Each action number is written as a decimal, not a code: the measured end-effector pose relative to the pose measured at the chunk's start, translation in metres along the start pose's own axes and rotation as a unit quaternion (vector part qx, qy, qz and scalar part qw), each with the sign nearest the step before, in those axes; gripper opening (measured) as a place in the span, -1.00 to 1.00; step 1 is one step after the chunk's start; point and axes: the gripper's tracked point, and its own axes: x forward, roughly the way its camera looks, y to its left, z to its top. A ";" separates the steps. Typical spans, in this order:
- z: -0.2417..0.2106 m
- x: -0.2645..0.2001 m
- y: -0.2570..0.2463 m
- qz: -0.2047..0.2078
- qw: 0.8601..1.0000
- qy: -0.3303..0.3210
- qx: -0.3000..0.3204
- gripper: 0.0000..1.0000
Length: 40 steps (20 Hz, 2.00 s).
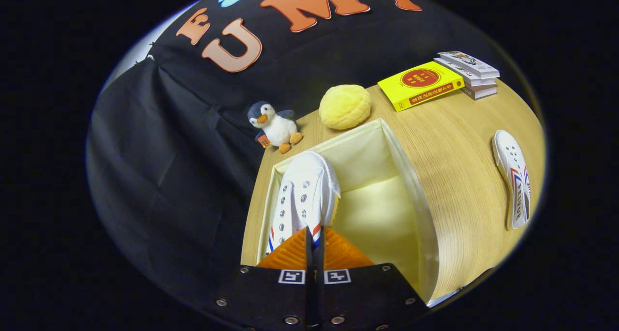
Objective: Open the storage box then place both shoes into the box .Put the left shoe in first, then the right shoe, with the right side of both shoes facing outward in a uniform manner.
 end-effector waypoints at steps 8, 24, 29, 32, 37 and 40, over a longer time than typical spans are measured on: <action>-0.029 0.033 -0.001 -0.017 0.998 0.041 -0.046 -0.83; 0.089 -0.075 -0.067 -0.026 0.995 -0.083 -0.049 0.97; 0.114 -0.104 -0.136 -0.061 0.993 -0.097 -0.036 0.97; 0.122 -0.116 -0.183 -0.090 0.991 -0.099 -0.031 0.97; 0.117 -0.129 -0.262 -0.144 0.986 -0.083 -0.026 0.97; 0.105 -0.130 -0.305 -0.171 0.983 -0.063 -0.022 0.97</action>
